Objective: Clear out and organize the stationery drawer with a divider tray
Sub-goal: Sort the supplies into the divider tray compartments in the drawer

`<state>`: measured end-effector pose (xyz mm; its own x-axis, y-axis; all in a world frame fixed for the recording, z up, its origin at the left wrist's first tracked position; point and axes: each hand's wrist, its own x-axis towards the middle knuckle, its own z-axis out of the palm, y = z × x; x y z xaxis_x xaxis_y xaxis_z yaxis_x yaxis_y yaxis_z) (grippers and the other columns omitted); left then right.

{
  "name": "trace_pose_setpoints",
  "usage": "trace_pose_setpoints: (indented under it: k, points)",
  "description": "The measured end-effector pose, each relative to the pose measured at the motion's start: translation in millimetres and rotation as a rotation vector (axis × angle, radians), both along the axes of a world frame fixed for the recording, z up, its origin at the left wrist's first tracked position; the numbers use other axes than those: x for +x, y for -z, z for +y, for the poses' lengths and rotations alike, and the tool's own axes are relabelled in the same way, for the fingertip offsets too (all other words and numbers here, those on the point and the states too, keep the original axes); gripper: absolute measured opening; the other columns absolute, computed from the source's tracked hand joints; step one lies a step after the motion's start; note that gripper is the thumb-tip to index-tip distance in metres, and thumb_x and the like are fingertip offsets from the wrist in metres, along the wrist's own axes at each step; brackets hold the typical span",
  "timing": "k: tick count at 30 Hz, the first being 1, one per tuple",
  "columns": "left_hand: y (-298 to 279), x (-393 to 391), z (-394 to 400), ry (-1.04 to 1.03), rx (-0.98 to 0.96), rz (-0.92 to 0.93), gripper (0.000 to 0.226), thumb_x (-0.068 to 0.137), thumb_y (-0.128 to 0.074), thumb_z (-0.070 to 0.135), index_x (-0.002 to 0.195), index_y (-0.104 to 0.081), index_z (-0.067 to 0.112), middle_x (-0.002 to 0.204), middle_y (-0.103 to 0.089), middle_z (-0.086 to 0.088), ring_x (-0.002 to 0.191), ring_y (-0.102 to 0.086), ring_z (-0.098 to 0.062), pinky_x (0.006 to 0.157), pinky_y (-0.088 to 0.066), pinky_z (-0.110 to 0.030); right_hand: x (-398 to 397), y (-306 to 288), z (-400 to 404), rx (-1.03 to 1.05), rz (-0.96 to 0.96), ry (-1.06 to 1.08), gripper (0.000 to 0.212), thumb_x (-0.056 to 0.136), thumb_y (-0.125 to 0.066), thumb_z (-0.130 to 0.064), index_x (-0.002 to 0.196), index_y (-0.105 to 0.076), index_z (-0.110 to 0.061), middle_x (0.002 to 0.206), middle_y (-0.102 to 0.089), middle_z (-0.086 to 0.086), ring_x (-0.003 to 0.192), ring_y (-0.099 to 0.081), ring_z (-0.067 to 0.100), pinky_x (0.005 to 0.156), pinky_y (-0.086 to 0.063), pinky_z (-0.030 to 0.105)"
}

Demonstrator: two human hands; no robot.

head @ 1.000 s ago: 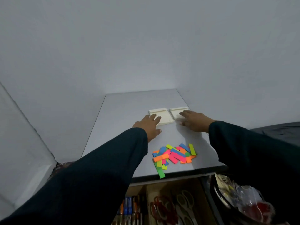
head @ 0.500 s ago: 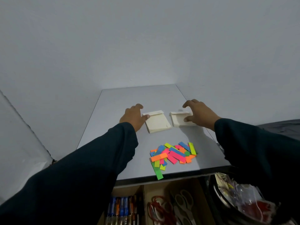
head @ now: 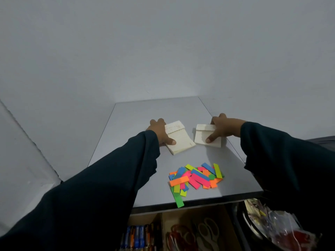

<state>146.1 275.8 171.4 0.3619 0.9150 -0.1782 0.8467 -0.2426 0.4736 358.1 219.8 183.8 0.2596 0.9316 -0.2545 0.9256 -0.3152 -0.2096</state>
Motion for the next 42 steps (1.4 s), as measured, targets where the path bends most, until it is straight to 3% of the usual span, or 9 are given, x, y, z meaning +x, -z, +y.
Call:
trace_pose_setpoints:
  k: [3, 6, 10, 15, 19, 28, 35, 38, 42]
  points:
    - [2.8, 0.3, -3.5, -0.031, -0.075, -0.298, 0.054, 0.077, -0.074, 0.005, 0.113, -0.035, 0.013, 0.111, -0.050, -0.013, 0.081, -0.055, -0.026, 0.066, -0.054, -0.036, -7.0, 0.2, -6.1, 0.124, 0.180, 0.068, 0.078, 0.074, -0.080, -0.020, 0.134, -0.032, -0.003, 0.136, -0.035, 0.016, 0.116, -0.046, 0.032, 0.094, -0.048, 0.039]
    - [1.9, -1.8, -9.3, -0.068, -0.043, -0.457, 0.051, 0.077, -0.070, -0.004, 0.103, -0.031, 0.016, 0.101, -0.051, -0.011, 0.082, -0.055, -0.029, 0.071, -0.057, -0.050, -12.9, 0.2, -16.2, 0.232, 0.204, 0.088, 0.075, 0.075, -0.078, -0.014, 0.131, -0.031, -0.001, 0.134, -0.038, 0.017, 0.113, -0.047, 0.030, 0.086, -0.042, 0.034]
    - [-14.2, -10.2, -17.2, -0.093, 0.013, -0.579, 0.045, 0.079, -0.066, -0.007, 0.101, -0.032, 0.014, 0.106, -0.050, -0.009, 0.086, -0.056, -0.027, 0.056, -0.055, -0.031, -15.5, -9.0, -32.0, 0.357, 0.196, 0.088, 0.071, 0.077, -0.076, -0.011, 0.129, -0.029, 0.002, 0.134, -0.031, 0.019, 0.094, -0.040, 0.023, 0.085, -0.041, 0.032]
    - [-44.1, -25.8, -41.0, -0.039, 0.049, -0.598, 0.044, 0.079, -0.066, -0.008, 0.100, -0.033, 0.013, 0.107, -0.052, -0.010, 0.085, -0.058, -0.026, 0.050, -0.054, -0.024, -21.8, -41.0, -60.0, 0.452, 0.263, 0.079, 0.069, 0.078, -0.074, -0.009, 0.128, -0.029, 0.002, 0.133, -0.031, 0.018, 0.096, -0.039, 0.022, 0.087, -0.044, 0.034]
    - [-62.7, -40.0, -71.0, -0.008, 0.004, -0.599, 0.046, 0.078, -0.067, -0.009, 0.102, -0.034, 0.012, 0.104, -0.053, -0.010, 0.083, -0.060, -0.027, 0.053, -0.056, -0.026, -35.5, -61.3, -91.8, 0.417, 0.381, 0.078, 0.065, 0.075, -0.076, -0.008, 0.124, -0.033, -0.001, 0.127, -0.038, 0.017, 0.096, -0.041, 0.022, 0.073, -0.044, 0.029]
    - [-59.5, -80.6, -171.8, 0.085, -0.192, -0.540, 0.048, 0.079, -0.067, -0.010, 0.107, -0.035, 0.012, 0.091, -0.054, -0.005, 0.075, -0.060, -0.020, 0.055, -0.057, -0.026, -67.9, -54.4, -181.1, 0.167, 0.482, 0.068, 0.073, 0.074, -0.078, -0.008, 0.129, -0.031, -0.006, 0.112, -0.045, 0.010, 0.099, -0.045, 0.022, 0.090, -0.045, 0.036]
    - [-17.4, -99.7, -243.0, 0.080, -0.305, -0.520, 0.045, 0.080, -0.066, -0.009, 0.103, -0.037, 0.014, 0.092, -0.055, -0.007, 0.075, -0.059, -0.017, 0.044, -0.052, -0.021, -87.1, -9.9, -245.7, 0.034, 0.482, 0.047, 0.078, 0.071, -0.082, -0.025, 0.128, -0.032, -0.009, 0.124, -0.049, 0.011, 0.102, -0.049, 0.022, 0.068, -0.045, 0.026]
    - [6.3, -107.5, -265.1, 0.080, -0.347, -0.478, 0.046, 0.080, -0.067, -0.007, 0.106, -0.037, 0.015, 0.093, -0.056, -0.004, 0.075, -0.060, -0.013, 0.046, -0.054, -0.021, -95.6, 16.7, -268.3, 0.030, 0.517, 0.099, 0.067, 0.084, -0.067, -0.040, 0.132, -0.033, -0.007, 0.127, -0.051, 0.014, 0.104, -0.054, 0.024, 0.078, -0.050, 0.030]
    - [38.3, -116.6, -282.9, 0.080, -0.386, -0.470, 0.049, 0.079, -0.067, -0.008, 0.107, -0.036, 0.015, 0.095, -0.058, -0.002, 0.082, -0.062, -0.016, 0.051, -0.057, -0.022, -104.5, 45.3, -290.3, 0.042, 0.435, 0.049, 0.034, 0.098, -0.046, -0.029, 0.122, -0.044, -0.006, 0.116, -0.052, 0.013, 0.099, -0.052, 0.021, 0.080, -0.042, 0.029]
